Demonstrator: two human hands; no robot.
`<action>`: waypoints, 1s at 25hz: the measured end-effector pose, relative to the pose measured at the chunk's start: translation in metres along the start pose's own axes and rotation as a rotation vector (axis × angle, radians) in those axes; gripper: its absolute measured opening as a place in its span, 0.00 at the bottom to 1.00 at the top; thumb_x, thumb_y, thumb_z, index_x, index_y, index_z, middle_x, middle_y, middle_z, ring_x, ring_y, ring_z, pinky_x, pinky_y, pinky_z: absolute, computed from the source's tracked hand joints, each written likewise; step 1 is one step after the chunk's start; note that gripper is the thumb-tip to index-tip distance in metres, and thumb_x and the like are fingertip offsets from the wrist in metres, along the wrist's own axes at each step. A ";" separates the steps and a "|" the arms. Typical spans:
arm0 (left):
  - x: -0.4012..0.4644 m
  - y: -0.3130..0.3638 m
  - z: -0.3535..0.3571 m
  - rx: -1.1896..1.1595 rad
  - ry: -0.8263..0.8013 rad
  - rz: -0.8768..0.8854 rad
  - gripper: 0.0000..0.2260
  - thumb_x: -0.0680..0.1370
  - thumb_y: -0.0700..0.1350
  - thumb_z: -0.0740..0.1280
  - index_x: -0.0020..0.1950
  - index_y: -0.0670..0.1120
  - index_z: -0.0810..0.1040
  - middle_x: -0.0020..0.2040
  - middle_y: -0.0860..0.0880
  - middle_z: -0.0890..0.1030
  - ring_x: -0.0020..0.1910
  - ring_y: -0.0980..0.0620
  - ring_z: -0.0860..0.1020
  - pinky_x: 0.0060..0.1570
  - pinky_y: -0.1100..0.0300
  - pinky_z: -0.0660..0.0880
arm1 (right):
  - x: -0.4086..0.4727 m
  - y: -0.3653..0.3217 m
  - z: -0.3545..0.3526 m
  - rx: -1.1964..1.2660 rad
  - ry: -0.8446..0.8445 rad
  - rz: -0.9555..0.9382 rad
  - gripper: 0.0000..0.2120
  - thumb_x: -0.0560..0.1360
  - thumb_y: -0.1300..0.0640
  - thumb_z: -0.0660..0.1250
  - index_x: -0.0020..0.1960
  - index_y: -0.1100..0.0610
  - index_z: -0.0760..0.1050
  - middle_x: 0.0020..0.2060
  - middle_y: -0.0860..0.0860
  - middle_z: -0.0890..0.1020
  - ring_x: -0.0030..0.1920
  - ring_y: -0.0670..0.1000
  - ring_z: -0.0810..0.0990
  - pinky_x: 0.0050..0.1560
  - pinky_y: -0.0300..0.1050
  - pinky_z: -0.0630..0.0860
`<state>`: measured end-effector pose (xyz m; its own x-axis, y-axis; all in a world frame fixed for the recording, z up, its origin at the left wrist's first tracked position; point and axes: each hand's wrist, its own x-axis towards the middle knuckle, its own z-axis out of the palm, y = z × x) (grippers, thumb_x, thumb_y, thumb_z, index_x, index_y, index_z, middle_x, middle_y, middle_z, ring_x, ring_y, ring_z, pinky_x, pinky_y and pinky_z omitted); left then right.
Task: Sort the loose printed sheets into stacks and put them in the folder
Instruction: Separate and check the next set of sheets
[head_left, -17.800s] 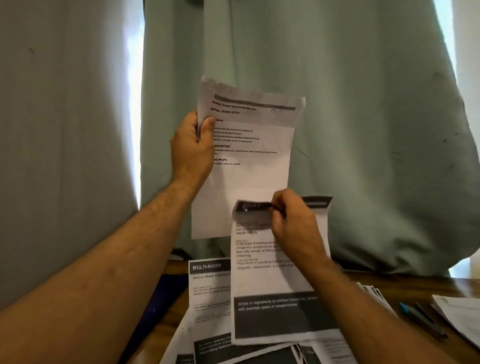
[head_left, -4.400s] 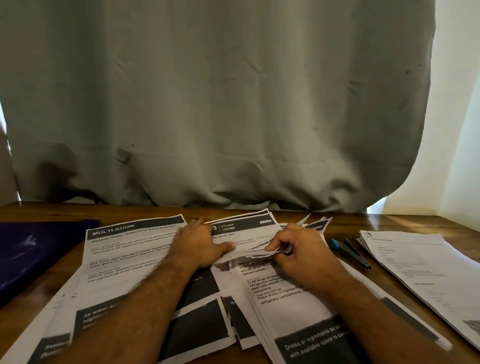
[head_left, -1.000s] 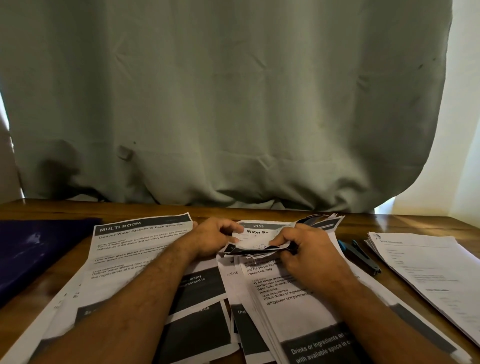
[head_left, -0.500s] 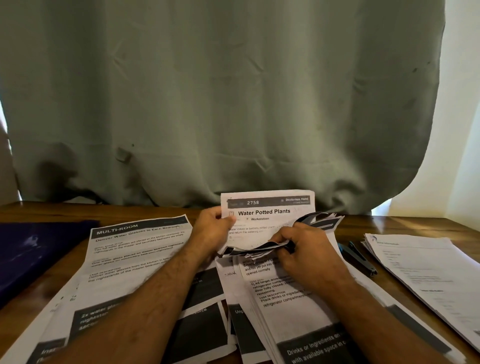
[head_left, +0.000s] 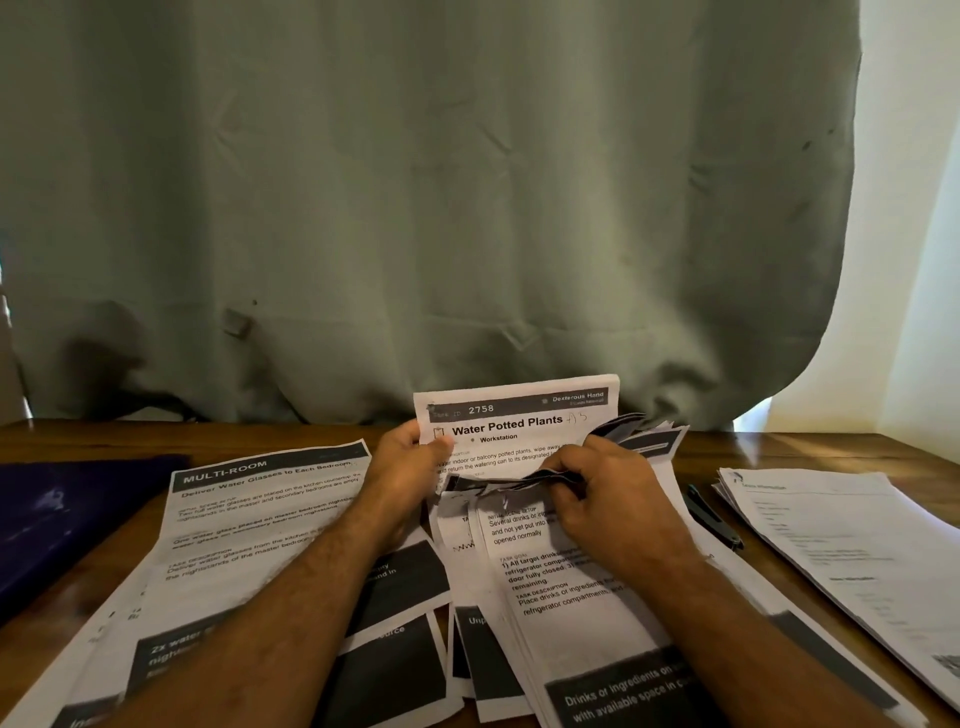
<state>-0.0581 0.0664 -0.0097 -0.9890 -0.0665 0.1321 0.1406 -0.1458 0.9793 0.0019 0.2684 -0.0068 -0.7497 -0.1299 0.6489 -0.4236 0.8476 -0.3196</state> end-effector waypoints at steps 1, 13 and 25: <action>-0.001 0.000 -0.001 0.019 -0.017 0.029 0.10 0.82 0.39 0.66 0.62 0.47 0.79 0.54 0.46 0.86 0.49 0.47 0.86 0.52 0.44 0.83 | 0.001 -0.001 0.000 0.016 0.017 0.001 0.11 0.75 0.56 0.70 0.57 0.48 0.80 0.52 0.45 0.80 0.53 0.45 0.78 0.60 0.44 0.77; -0.007 0.020 0.006 0.061 0.053 0.183 0.06 0.84 0.44 0.63 0.57 0.52 0.78 0.48 0.50 0.87 0.41 0.56 0.86 0.34 0.60 0.81 | 0.014 -0.009 0.010 0.112 -0.006 0.036 0.23 0.78 0.56 0.67 0.69 0.39 0.67 0.62 0.45 0.76 0.61 0.46 0.76 0.63 0.50 0.77; -0.044 0.139 0.019 0.178 0.291 0.803 0.04 0.83 0.51 0.63 0.56 0.54 0.72 0.47 0.56 0.82 0.44 0.64 0.83 0.33 0.71 0.78 | 0.015 -0.005 0.014 0.091 -0.140 0.184 0.30 0.80 0.55 0.64 0.75 0.34 0.57 0.62 0.46 0.76 0.59 0.46 0.75 0.65 0.46 0.74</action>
<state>0.0041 0.0675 0.1238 -0.5395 -0.3355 0.7722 0.7570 0.2083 0.6194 -0.0147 0.2552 -0.0053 -0.8790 -0.0527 0.4739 -0.3125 0.8143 -0.4891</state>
